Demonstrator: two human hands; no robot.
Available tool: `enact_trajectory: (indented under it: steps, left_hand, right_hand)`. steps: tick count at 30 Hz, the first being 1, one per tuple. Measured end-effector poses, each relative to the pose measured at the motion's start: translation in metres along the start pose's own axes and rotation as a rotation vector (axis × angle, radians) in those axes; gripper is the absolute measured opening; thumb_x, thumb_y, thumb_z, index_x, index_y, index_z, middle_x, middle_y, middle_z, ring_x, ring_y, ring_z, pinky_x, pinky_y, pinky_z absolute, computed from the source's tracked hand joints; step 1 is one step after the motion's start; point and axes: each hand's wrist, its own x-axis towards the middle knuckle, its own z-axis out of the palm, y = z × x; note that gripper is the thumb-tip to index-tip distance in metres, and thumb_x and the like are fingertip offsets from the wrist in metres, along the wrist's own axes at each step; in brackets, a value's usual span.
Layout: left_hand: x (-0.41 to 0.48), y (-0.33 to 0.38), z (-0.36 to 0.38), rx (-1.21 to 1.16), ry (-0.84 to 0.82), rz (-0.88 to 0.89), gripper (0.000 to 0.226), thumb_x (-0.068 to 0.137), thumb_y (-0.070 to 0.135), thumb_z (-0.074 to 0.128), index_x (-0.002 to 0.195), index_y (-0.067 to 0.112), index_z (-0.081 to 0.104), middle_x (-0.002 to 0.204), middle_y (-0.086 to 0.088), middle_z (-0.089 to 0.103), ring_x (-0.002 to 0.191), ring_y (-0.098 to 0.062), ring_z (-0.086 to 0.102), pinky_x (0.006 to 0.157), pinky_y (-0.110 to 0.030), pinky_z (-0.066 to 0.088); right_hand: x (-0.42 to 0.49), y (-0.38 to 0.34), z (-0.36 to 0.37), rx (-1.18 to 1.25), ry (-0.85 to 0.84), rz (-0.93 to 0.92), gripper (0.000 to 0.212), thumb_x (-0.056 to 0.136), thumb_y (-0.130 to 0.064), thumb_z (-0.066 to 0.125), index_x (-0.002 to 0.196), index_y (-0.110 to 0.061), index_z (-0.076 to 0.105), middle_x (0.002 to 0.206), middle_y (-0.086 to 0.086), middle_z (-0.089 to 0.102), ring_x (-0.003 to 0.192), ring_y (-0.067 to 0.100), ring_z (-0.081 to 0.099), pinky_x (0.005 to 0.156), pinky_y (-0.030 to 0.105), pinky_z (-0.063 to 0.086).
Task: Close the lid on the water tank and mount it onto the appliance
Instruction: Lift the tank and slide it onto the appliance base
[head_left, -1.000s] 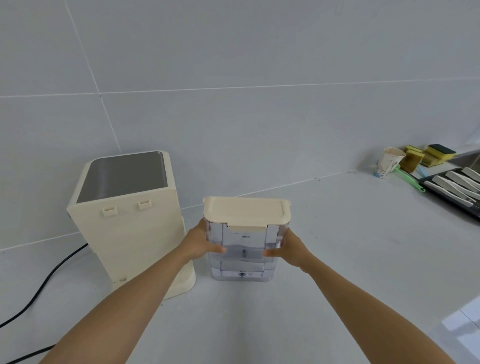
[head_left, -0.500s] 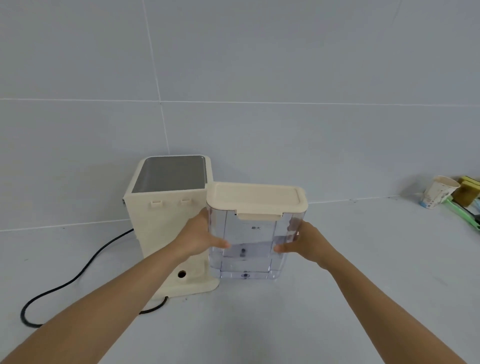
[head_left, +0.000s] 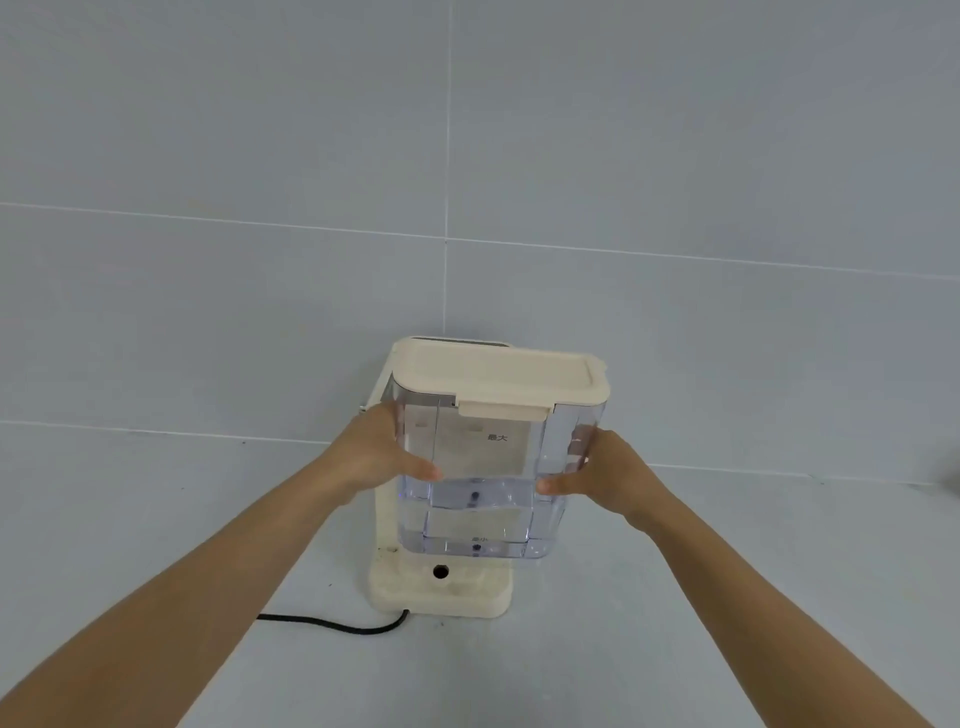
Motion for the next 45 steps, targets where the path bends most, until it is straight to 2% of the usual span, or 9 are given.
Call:
enact_trajectory:
  steps: [6,8,11,14,18,28,34,41,45]
  left_hand:
    - [0.015,-0.022,-0.009,-0.045,-0.047,-0.051,0.091,0.055,0.009,0.085,0.133,0.013,0.039,0.135,-0.003,0.05,0.128,-0.023,0.044,0.105,-0.038,0.038]
    - [0.016,-0.025,-0.006,-0.045,-0.055,-0.057,0.086,0.056,0.008,0.085,0.13,0.012,0.042,0.131,-0.004,0.054,0.125,-0.022,0.047,0.1,-0.032,0.039]
    - [0.015,-0.024,0.001,-0.015,-0.046,-0.059,0.086,0.058,0.011,0.084,0.131,0.009,0.038,0.134,-0.008,0.051,0.124,-0.023,0.046,0.095,-0.03,0.039]
    - [0.014,-0.023,0.007,-0.016,-0.047,-0.056,0.089,0.059,0.009,0.083,0.134,0.009,0.035,0.138,-0.008,0.047,0.128,-0.023,0.042,0.097,-0.031,0.038]
    - [0.017,-0.021,0.008,-0.068,-0.07,-0.046,0.081,0.058,0.0,0.081,0.128,0.012,0.043,0.132,-0.004,0.054,0.127,-0.021,0.045,0.099,-0.033,0.041]
    - [0.024,-0.033,0.014,-0.062,-0.089,-0.056,0.091,0.057,0.002,0.082,0.135,0.01,0.035,0.14,-0.007,0.046,0.13,-0.022,0.041,0.106,-0.038,0.038]
    - [0.022,-0.041,0.022,-0.104,-0.117,-0.041,0.082,0.059,-0.004,0.08,0.13,0.011,0.041,0.132,-0.004,0.053,0.114,-0.016,0.048,0.09,-0.027,0.038]
    - [0.022,-0.055,0.028,-0.093,-0.095,-0.04,0.081,0.056,-0.001,0.082,0.126,0.012,0.044,0.125,-0.002,0.058,0.117,-0.02,0.051,0.093,-0.033,0.043]
    - [0.019,-0.06,0.034,-0.094,-0.1,-0.043,0.078,0.059,-0.003,0.08,0.127,0.012,0.044,0.115,0.002,0.057,0.111,-0.019,0.052,0.09,-0.029,0.041]
  right_hand:
    - [0.013,-0.005,0.019,0.004,-0.005,0.072,0.064,0.051,-0.027,0.085,0.104,0.0,0.059,0.107,0.023,0.065,0.085,0.027,0.058,0.076,0.034,0.045]
    - [0.009,-0.005,0.02,0.029,-0.007,0.079,0.057,0.057,-0.02,0.083,0.107,-0.003,0.06,0.105,0.017,0.067,0.089,0.027,0.059,0.077,0.031,0.046]
    - [0.007,0.0,0.02,0.053,0.003,0.08,0.054,0.063,-0.013,0.08,0.111,-0.001,0.059,0.095,0.012,0.064,0.084,0.023,0.057,0.064,0.021,0.041]
    - [0.004,0.003,0.021,0.061,0.031,0.082,0.051,0.064,-0.012,0.079,0.11,-0.003,0.06,0.111,0.021,0.065,0.088,0.025,0.057,0.07,0.027,0.042]
    - [0.004,0.005,0.023,0.065,0.047,0.093,0.055,0.065,-0.013,0.079,0.114,-0.004,0.055,0.105,0.007,0.062,0.094,0.023,0.055,0.079,0.027,0.04]
    - [0.001,0.013,0.035,0.107,0.067,0.129,0.068,0.065,-0.012,0.079,0.124,-0.005,0.048,0.12,0.007,0.058,0.098,0.02,0.05,0.081,0.027,0.039]
    - [0.0,0.02,0.041,0.101,0.057,0.14,0.065,0.066,-0.01,0.078,0.124,-0.006,0.048,0.111,0.002,0.055,0.098,0.018,0.048,0.08,0.026,0.037]
    - [0.0,0.028,0.049,0.08,0.056,0.168,0.069,0.066,-0.014,0.079,0.126,-0.007,0.046,0.111,0.001,0.054,0.098,0.017,0.047,0.082,0.026,0.039]
    - [0.001,0.038,0.054,0.089,0.061,0.184,0.062,0.062,-0.013,0.081,0.118,-0.008,0.053,0.106,0.006,0.062,0.098,0.023,0.057,0.079,0.029,0.043]
